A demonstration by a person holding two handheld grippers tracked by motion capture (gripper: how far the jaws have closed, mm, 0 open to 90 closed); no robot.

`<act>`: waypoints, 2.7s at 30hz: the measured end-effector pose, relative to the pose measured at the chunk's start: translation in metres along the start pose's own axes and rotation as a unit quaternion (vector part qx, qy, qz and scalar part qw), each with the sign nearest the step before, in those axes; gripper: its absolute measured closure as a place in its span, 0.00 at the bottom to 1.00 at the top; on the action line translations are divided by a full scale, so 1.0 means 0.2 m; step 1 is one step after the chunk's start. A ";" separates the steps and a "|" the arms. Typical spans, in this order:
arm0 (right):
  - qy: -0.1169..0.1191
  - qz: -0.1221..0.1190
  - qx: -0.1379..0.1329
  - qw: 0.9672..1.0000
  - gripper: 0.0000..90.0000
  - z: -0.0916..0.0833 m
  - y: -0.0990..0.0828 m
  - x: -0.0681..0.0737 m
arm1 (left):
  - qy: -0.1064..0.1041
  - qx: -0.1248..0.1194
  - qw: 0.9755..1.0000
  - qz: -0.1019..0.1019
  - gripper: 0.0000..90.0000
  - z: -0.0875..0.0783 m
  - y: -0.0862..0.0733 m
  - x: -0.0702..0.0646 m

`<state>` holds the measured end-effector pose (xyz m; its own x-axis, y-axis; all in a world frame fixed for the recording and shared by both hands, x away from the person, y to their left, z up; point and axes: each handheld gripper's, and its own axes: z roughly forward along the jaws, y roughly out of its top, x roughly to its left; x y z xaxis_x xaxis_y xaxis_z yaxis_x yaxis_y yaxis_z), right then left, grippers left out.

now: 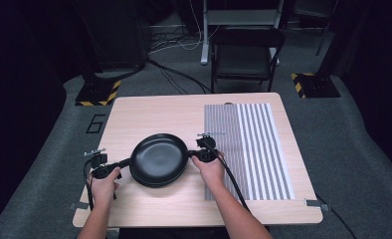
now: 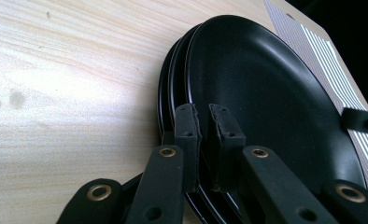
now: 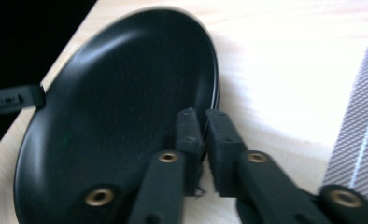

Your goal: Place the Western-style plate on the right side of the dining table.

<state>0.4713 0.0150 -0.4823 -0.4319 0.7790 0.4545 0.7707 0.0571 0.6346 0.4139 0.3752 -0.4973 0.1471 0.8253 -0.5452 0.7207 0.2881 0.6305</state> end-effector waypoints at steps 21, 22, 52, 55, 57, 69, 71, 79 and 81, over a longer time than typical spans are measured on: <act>0.013 0.077 -0.005 0.997 0.89 -0.01 -0.03 -0.05 | -0.018 0.007 1.000 -0.008 0.92 0.02 -0.01 -0.02; 0.015 0.081 -0.005 0.997 0.89 -0.01 -0.03 -0.06 | -0.018 0.008 1.000 -0.011 0.92 0.02 -0.01 -0.01; 0.043 0.132 -0.026 0.990 0.92 -0.01 0.06 -0.17 | -0.036 0.004 0.999 -0.026 0.89 0.12 -0.02 -0.05; 0.043 0.132 -0.027 0.990 0.84 -0.02 0.05 -0.17 | -0.035 0.002 0.999 -0.026 0.89 0.12 -0.03 -0.05; 0.038 0.127 -0.027 0.991 0.80 -0.04 0.02 -0.15 | -0.036 -0.001 0.999 -0.026 0.89 0.12 -0.03 -0.05; 0.068 0.144 -0.009 0.987 0.81 -0.06 -0.13 -0.10 | -0.031 -0.007 0.999 -0.028 0.89 0.11 -0.04 -0.06; 0.064 0.142 -0.010 0.988 0.81 -0.05 -0.14 -0.09 | -0.031 -0.007 0.999 -0.029 0.89 0.11 -0.04 -0.06; 0.066 0.169 -0.012 0.983 0.84 -0.04 -0.13 -0.10 | -0.044 -0.002 0.998 -0.042 0.87 0.12 -0.06 -0.05; 0.070 0.170 -0.013 0.983 0.84 -0.04 -0.13 -0.11 | -0.038 -0.001 0.999 -0.038 0.86 0.12 -0.06 -0.06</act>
<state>0.4570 -0.0078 -0.5037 -0.2127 0.6566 0.7236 0.8702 -0.2096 0.4459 0.4198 0.3505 -0.5125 0.1425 0.7622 -0.6315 0.7306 0.3494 0.5866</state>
